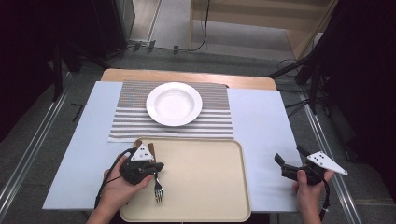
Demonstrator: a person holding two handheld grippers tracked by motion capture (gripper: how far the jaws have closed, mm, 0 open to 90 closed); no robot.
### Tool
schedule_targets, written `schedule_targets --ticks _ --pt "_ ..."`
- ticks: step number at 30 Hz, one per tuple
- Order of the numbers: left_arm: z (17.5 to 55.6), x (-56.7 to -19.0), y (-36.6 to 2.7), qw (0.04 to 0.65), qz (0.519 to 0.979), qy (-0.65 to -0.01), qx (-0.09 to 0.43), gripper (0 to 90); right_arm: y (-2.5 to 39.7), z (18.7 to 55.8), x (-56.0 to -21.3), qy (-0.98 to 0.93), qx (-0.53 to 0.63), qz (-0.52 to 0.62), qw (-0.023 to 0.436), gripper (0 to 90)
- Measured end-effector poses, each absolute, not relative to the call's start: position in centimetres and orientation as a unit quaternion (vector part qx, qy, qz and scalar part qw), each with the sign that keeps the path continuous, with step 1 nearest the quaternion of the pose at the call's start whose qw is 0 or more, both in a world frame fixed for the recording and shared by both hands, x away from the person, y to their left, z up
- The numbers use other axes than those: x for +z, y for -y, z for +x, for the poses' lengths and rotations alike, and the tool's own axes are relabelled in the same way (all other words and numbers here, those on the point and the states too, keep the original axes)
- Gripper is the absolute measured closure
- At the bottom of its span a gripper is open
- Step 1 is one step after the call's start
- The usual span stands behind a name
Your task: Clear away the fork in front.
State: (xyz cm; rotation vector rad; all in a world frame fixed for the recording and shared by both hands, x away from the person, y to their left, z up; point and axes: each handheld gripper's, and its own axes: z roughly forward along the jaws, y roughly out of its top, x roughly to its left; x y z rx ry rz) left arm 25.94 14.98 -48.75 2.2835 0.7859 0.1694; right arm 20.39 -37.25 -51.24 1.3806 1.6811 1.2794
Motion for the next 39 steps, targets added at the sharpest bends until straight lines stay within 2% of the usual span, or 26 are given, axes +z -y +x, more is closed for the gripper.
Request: schedule_targets --ticks 5,21,39 --pt "26.3 -49.1 -15.7 0.355 0.879 -0.316 0.049 89.9 37.2 20.4 -51.3 -0.635 0.483 0.521 0.304 0.0" --pt "27.1 -49.2 -17.2 0.350 0.871 -0.342 0.050 89.8 37.2 20.6 -51.3 -0.638 0.482 0.519 0.302 0.0" --pt "29.4 -49.8 -17.2 0.377 0.840 -0.383 0.073 89.0 36.9 20.8 -51.4 -0.644 0.480 0.513 0.303 0.0"
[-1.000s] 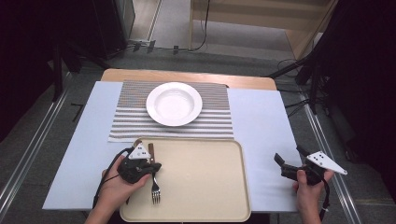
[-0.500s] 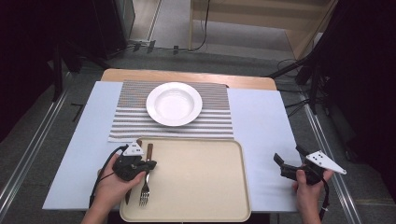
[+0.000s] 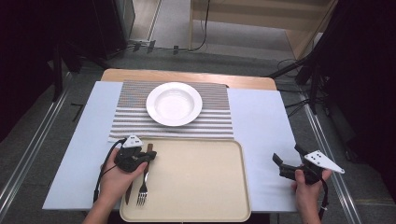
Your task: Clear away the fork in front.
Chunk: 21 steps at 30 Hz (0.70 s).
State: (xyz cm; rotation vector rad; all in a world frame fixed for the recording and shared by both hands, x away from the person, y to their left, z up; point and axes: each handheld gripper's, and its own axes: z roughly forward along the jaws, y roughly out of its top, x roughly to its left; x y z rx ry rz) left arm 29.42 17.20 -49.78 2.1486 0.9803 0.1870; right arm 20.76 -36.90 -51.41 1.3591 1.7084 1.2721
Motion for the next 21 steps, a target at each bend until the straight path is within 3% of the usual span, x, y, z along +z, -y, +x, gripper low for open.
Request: schedule_targets --ticks 21 --pt "30.6 -49.5 -18.1 0.421 0.806 -0.412 0.057 88.8 36.8 20.8 -51.5 -0.645 0.480 0.513 0.301 0.0"
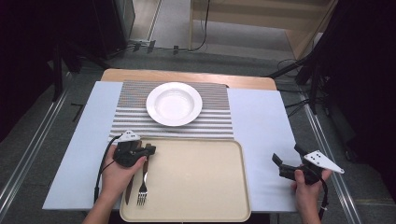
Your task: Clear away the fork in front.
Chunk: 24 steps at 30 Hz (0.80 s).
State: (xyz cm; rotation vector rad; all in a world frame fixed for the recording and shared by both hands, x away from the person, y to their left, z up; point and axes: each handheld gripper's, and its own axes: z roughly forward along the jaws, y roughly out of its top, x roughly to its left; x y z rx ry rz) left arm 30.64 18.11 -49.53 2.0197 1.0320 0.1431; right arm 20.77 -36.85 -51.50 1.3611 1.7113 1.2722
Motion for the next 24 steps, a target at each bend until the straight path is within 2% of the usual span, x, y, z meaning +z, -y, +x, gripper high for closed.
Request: schedule_targets --ticks 1,12,15,16,17,21,24 --pt "30.6 -49.4 -18.2 0.427 0.803 -0.412 0.054 85.9 36.8 20.8 -51.5 -0.644 0.480 0.514 0.301 0.0" --pt "30.5 -48.8 -18.4 0.441 0.801 -0.402 0.040 86.0 36.8 20.8 -51.5 -0.647 0.477 0.512 0.302 0.0" --pt "30.3 -48.3 -18.7 0.457 0.793 -0.402 0.035 78.4 36.7 20.8 -51.5 -0.647 0.477 0.513 0.301 0.0" --pt "30.3 -48.2 -18.8 0.460 0.791 -0.401 0.036 78.4 36.7 20.8 -51.5 -0.647 0.477 0.513 0.301 0.0" --pt "30.1 -47.9 -18.9 0.465 0.787 -0.402 0.051 70.4 36.7 20.8 -51.5 -0.647 0.477 0.511 0.302 0.0" --pt "30.0 -47.3 -19.2 0.482 0.772 -0.408 0.070 62.7 36.8 20.7 -51.5 -0.647 0.480 0.509 0.303 0.0" --pt "30.1 -46.8 -19.4 0.488 0.769 -0.406 0.081 46.1 36.8 20.6 -51.5 -0.645 0.482 0.509 0.304 0.0"
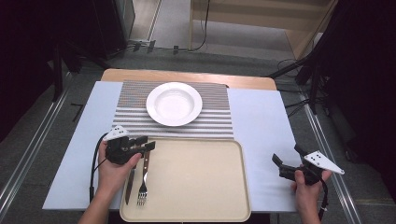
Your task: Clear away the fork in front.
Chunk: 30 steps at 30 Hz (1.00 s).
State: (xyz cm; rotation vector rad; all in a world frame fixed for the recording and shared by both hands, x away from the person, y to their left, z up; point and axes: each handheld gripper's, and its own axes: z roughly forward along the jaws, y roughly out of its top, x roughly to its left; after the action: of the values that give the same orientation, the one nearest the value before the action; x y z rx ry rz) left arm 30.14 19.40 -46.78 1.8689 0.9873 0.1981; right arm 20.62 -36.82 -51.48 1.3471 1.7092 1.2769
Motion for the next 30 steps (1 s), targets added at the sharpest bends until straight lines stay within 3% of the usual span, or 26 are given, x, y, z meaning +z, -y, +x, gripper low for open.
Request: schedule_targets --ticks 4,7,8,12,15,30 --pt "30.2 -46.4 -19.7 0.504 0.760 -0.403 0.078 27.5 36.8 20.5 -51.5 -0.642 0.484 0.512 0.303 0.0" --pt "30.4 -46.1 -20.1 0.519 0.751 -0.401 0.077 22.0 36.8 20.5 -51.5 -0.640 0.486 0.513 0.303 0.0" --pt "30.5 -46.1 -20.3 0.524 0.748 -0.401 0.073 9.4 36.9 20.5 -51.5 -0.639 0.487 0.512 0.304 0.0" --pt "30.8 -46.0 -20.6 0.532 0.744 -0.401 0.062 9.0 36.9 20.5 -51.5 -0.639 0.488 0.511 0.303 0.0" --pt "31.1 -46.0 -20.6 0.534 0.743 -0.401 0.054 0.0 36.8 20.5 -51.5 -0.640 0.487 0.512 0.303 0.0" --pt "32.7 -45.1 -20.4 0.529 0.738 -0.412 0.066 0.0 36.7 20.4 -51.5 -0.641 0.488 0.509 0.304 0.0"
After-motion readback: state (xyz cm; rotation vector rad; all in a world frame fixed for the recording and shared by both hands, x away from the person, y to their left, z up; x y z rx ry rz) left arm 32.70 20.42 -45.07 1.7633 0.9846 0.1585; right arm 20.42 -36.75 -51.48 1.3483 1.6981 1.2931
